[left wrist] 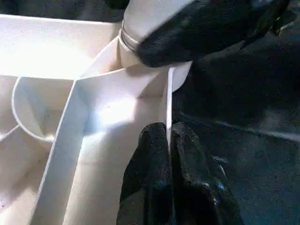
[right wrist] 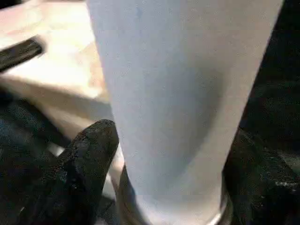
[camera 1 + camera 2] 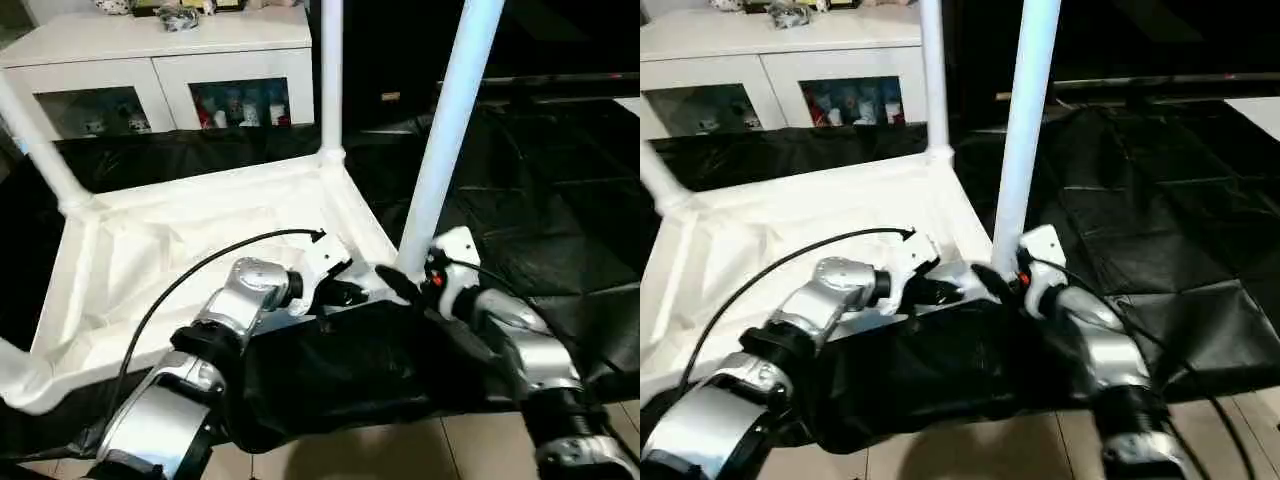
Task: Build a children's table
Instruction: Rotate leg to tighten
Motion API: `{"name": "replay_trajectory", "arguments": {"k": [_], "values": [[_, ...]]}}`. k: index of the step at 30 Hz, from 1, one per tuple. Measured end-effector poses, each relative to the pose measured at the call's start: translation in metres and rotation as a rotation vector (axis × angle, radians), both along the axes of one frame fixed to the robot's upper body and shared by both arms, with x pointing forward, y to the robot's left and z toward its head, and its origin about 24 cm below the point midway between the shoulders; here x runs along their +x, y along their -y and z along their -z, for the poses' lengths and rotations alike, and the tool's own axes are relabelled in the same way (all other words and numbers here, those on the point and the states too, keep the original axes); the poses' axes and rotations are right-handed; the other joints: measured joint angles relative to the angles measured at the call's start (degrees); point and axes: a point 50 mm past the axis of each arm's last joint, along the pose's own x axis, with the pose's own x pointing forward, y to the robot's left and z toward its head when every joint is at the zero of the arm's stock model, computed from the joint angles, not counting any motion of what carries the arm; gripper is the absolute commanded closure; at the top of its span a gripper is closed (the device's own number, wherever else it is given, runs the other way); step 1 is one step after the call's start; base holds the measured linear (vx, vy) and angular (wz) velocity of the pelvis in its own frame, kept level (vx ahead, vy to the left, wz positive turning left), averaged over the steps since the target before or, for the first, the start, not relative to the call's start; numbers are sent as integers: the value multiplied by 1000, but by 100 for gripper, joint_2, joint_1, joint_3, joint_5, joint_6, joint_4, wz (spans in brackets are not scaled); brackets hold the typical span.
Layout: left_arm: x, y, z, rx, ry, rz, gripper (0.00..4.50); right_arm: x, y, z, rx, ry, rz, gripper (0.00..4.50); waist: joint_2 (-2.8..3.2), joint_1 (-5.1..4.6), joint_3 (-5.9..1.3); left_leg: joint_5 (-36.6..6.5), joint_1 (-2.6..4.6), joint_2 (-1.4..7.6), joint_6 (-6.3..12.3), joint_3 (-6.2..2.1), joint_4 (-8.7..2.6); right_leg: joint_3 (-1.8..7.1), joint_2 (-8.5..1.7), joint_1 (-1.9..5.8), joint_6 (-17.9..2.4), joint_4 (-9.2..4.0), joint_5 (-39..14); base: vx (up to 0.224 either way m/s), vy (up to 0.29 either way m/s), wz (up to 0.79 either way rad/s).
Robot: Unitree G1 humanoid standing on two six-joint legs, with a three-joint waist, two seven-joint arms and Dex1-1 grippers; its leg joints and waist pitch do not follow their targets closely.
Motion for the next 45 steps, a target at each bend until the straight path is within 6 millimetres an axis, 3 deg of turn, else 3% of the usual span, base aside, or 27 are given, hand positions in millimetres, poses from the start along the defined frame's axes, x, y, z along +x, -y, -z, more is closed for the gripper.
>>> {"name": "replay_trajectory", "arguments": {"k": [5, 9, 18, 23, 27, 30, 35, 39, 40, 45], "values": [[-8, -17, 0, 4, -26, 105, 450, -13, 8, -4, -4, -45, -195, 107, -3, 16, 3, 0, -7, 5, 0, -1, -2, -5, 3, -6, 1, 0, -1, 0, 0, 0], [-14, -25, -1, 9, -52, 196, 450, -20, 3, -7, -6, -66, -332, 107, -16, 32, 12, 0, -14, 5, -1, 0, 3, -3, 3, -6, 1, -2, -1, 0, 0, 0], [-18, -30, -3, 9, -62, 235, 450, -22, 0, -8, 28, -90, -378, 184, -31, 64, 21, 0, -22, 2, -1, 3, 5, 6, 1, -11, -1, -2, 1, 0, 0, 0], [-17, -28, -3, 8, -54, 231, 450, -23, -1, -8, 30, -94, -377, 199, -38, 109, 25, 0, -19, 2, -1, 5, 5, 8, 1, -11, -1, -1, 1, 0, 0, 0], [-8, -16, 0, 15, -13, 121, 450, -12, -1, -1, 17, -64, -178, 201, -40, 106, 25, 1, -6, 2, -2, 6, 15, 16, 1, -1, 2, 0, -1, 0, 0, 0], [3, -1, 0, 18, 24, -22, 450, 7, -8, 2, 25, -25, 88, 201, -42, -29, 23, 2, 3, -6, -3, 7, 20, 25, -3, 2, 28, -6, -17, 0, 0, 0], [7, 14, 1, 16, 31, -114, 450, 20, -16, 0, 9, 12, 265, 209, -22, -92, 10, 2, 9, -9, -3, 6, 23, 28, -4, 11, 30, -9, -18, 0, 0, 0], [7, 15, 2, 12, 28, -132, 450, 22, -19, 0, -2, 29, 285, 209, 6, -132, -10, 1, 9, -10, -2, 2, 22, 24, -4, 14, 29, -9, -18, 0, 0, 0], [7, 15, 3, 10, 26, -131, 450, 22, -19, 0, 0, 28, 282, 171, 10, -135, -12, 1, 9, -10, -2, 2, 22, 23, -4, 13, 29, -8, -18, 0, 0, 0], [5, 14, 2, 2, 8, -85, 450, 16, -10, -3, 36, 9, 173, 139, 16, -120, -16, 0, 5, -10, -1, 1, 12, 19, -4, 15, 22, -9, -13, 0, 0, 0]]}}
